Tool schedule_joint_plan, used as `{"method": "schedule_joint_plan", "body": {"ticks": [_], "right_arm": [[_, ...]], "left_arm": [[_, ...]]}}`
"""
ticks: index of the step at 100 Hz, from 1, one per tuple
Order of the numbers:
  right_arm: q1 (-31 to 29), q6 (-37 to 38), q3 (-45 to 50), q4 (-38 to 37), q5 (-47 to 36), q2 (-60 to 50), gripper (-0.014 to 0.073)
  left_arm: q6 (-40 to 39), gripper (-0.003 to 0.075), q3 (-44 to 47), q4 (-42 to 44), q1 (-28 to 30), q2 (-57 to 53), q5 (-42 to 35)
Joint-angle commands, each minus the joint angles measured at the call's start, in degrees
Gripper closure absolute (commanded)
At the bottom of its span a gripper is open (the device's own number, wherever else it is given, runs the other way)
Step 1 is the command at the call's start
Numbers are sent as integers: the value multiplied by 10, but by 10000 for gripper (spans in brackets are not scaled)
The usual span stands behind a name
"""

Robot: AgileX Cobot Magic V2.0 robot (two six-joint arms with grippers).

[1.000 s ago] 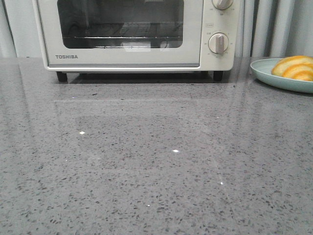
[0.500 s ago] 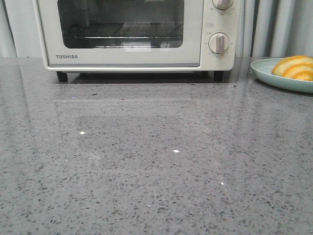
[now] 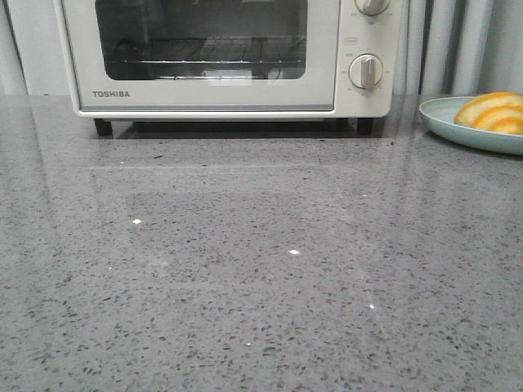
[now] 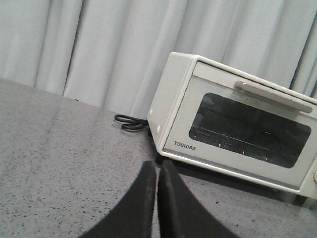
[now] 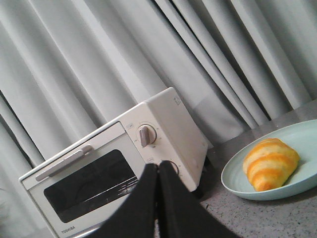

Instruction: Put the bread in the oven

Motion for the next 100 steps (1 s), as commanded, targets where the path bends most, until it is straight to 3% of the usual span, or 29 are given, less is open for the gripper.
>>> {"method": "schedule_joint_plan", "body": {"ticks": [1, 21, 34, 47, 62, 70, 84, 100], "right_arm": [[-2, 0, 5, 13, -31, -8, 641], [-2, 0, -73, -73, 25, 52, 641], [-1, 0, -188, -163, 130, 157, 641], [0, 0, -282, -246, 159, 270, 641], [26, 0, -336, -258, 164, 337, 641], [43, 0, -338, -258, 129, 346, 641], [65, 0, -336, -258, 88, 348, 641], [66, 0, -336, -258, 101, 348, 641]], "left_arm": [[-19, 741, 12, -17, -1, -16, -46], [-20, 741, 11, -26, -1, -16, -48], [-46, 742, 5, -90, -1, -16, -50], [-46, 742, -16, -122, -2, -13, -29], [-33, 742, -98, -83, -20, 35, 93], [16, 742, -163, -48, -43, 90, 149], [132, 741, -264, -47, -92, 218, 152], [169, 741, -357, -46, -156, 371, 144]]}}
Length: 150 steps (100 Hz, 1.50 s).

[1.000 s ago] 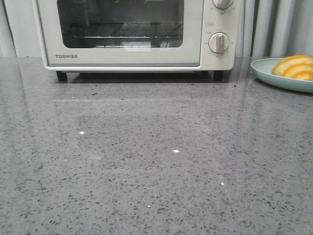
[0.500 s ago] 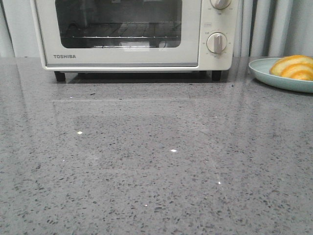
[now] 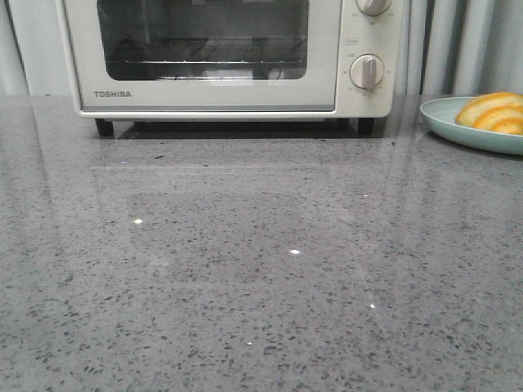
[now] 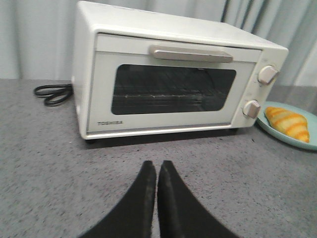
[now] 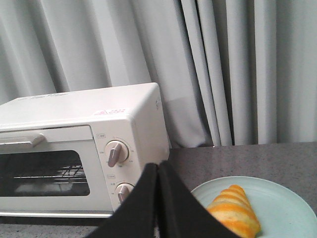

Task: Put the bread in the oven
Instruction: 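Hook the left gripper onto the oven door handle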

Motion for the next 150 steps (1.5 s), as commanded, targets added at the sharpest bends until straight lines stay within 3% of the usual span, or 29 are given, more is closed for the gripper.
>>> {"method": "schedule_joint_plan", "body": {"ticks": [1, 29, 66, 111, 150], "right_arm": [[0, -1, -21, -5, -13, 4, 641], [0, -1, -20, -5, -11, 4, 641], [18, -1, 1, -5, -11, 4, 641], [34, -1, 26, -5, -25, 4, 641], [34, -1, 26, -5, -25, 4, 641]], "left_arm": [[23, 741, -63, 2, -37, 79, -43], [23, 741, -237, 41, -124, 285, -68], [23, 741, -443, 41, -120, 456, -23], [23, 741, -484, 28, -54, 542, -37], [23, 741, -484, 33, -54, 576, -45]]}}
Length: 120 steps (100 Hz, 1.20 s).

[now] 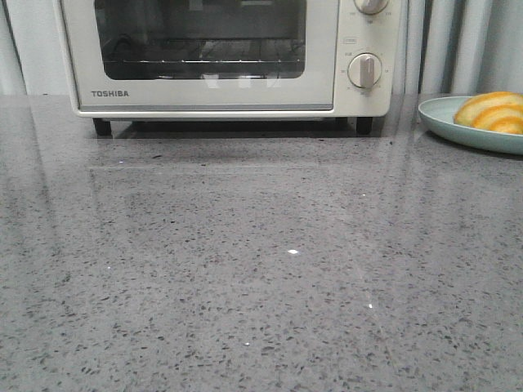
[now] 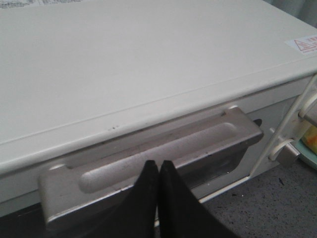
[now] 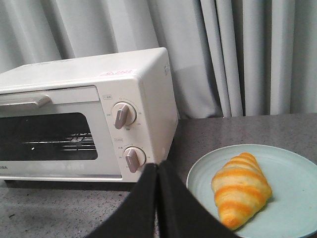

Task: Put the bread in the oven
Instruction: 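Hook the left gripper onto the oven door handle, then pull the door handle down and toward the robot with the left gripper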

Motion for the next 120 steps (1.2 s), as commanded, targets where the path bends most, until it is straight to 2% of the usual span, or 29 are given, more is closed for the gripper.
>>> {"method": "schedule_joint_plan", "body": {"ticks": [1, 70, 98, 120], "right_arm": [[1, -1, -15, -3, -24, 4, 641], [1, -1, -15, 0, -33, 4, 641], [1, -1, -15, 0, -37, 4, 641], [1, -1, -15, 0, -37, 4, 641]], "left_arm": [[1, 741, -21, -5, 1, -10, -51], [1, 741, -29, -5, 1, -7, -104], [1, 742, -29, 11, 1, -2, -52], [1, 742, -29, 25, 0, -2, -40]]}}
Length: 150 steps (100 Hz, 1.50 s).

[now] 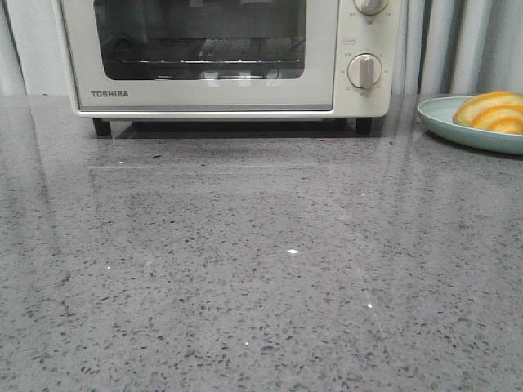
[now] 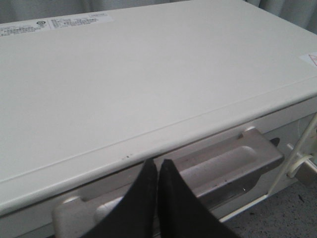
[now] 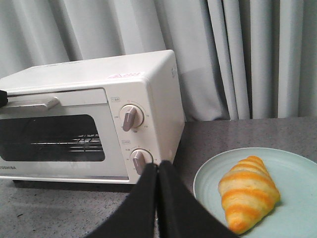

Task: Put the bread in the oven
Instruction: 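Pull the door handle down and toward the robot with the left gripper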

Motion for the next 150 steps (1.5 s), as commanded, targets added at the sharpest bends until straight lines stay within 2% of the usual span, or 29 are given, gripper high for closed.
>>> {"method": "schedule_joint_plan", "body": {"ticks": [1, 44, 61, 86, 101, 116, 134, 150], "right_arm": [[1, -1, -16, 0, -23, 4, 641], [1, -1, -16, 1, -23, 4, 641], [1, -1, -16, 1, -27, 4, 641], [1, -1, -16, 1, -33, 4, 641], [1, -1, -16, 1, -40, 4, 641], [1, -1, -16, 1, -40, 4, 641], [1, -1, -16, 1, -47, 4, 641], [1, -1, -16, 1, -76, 4, 641]], "left_arm": [[1, 742, -18, 1, -1, -19, -5], [1, 742, -9, 25, -1, -35, 99], [1, 742, 33, 20, -1, -73, 101], [1, 742, 155, 0, -1, -110, 97], [1, 742, 225, -11, -1, -114, 52], [1, 742, 255, -18, -1, -114, 34], [1, 742, 266, -21, -1, -115, 67], [1, 742, 267, -25, -1, -152, 61]]}}
